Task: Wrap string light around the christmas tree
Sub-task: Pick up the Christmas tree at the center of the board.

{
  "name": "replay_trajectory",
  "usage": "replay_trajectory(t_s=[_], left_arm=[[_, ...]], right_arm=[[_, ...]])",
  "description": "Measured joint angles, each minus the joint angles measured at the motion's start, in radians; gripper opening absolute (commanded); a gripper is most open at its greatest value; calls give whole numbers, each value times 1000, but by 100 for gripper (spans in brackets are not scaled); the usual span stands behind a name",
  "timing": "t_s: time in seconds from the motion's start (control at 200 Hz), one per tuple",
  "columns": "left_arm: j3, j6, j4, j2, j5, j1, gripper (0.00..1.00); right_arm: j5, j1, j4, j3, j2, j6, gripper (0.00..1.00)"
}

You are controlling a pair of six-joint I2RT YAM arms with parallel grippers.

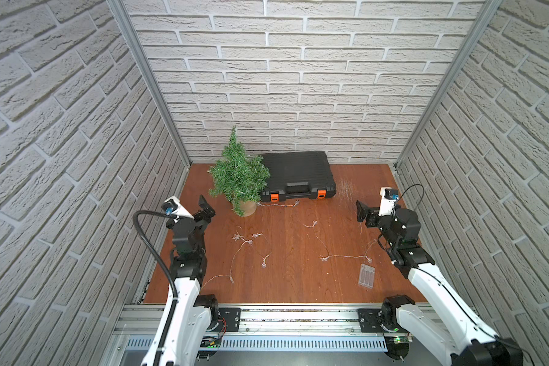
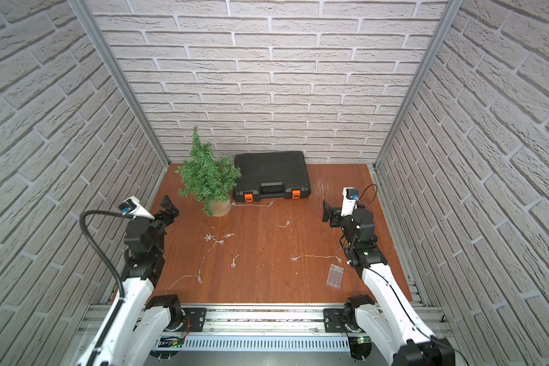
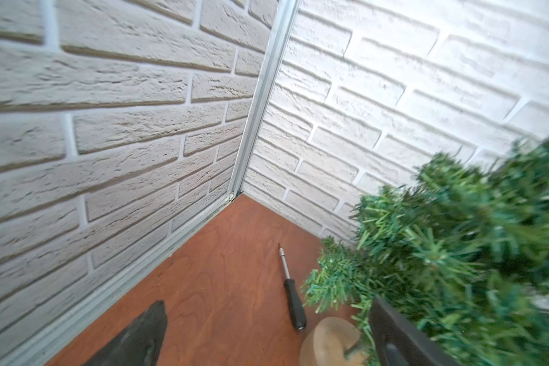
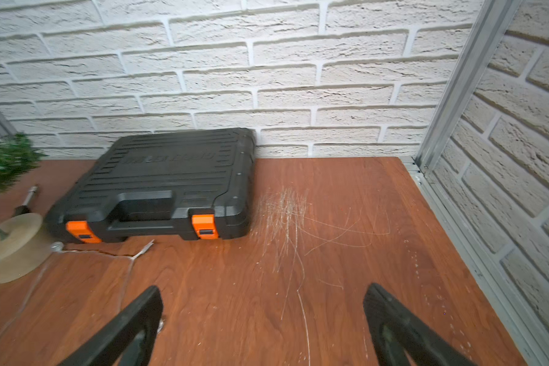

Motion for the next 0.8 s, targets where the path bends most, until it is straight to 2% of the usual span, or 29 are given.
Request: replay_trajectory(t_s=[0.07, 0.17, 0.28, 0.37, 0.435, 0.595, 0.8], left_arm=[[40, -37, -90, -22, 63, 1, 98], [202, -45, -257, 45, 135, -48, 98], [409, 16, -365, 153, 158, -219, 98], [504, 111, -384, 208, 150, -373, 98], [561, 185, -408, 256, 132, -440, 98], [727, 318, -451, 439, 37, -457, 98], [894, 404, -462, 619, -77, -449, 92]], right_arm=[[61, 0, -89, 1, -99, 90, 99], [92, -5, -119, -4, -178, 149, 99], [92, -5, -173, 13, -152, 190, 99], [82, -5, -224, 37, -85, 204, 99], [66, -5, -254, 37, -57, 206, 100], [8, -2, -276, 4, -94, 208, 99], [-59, -1, -275, -30, -137, 215, 99]])
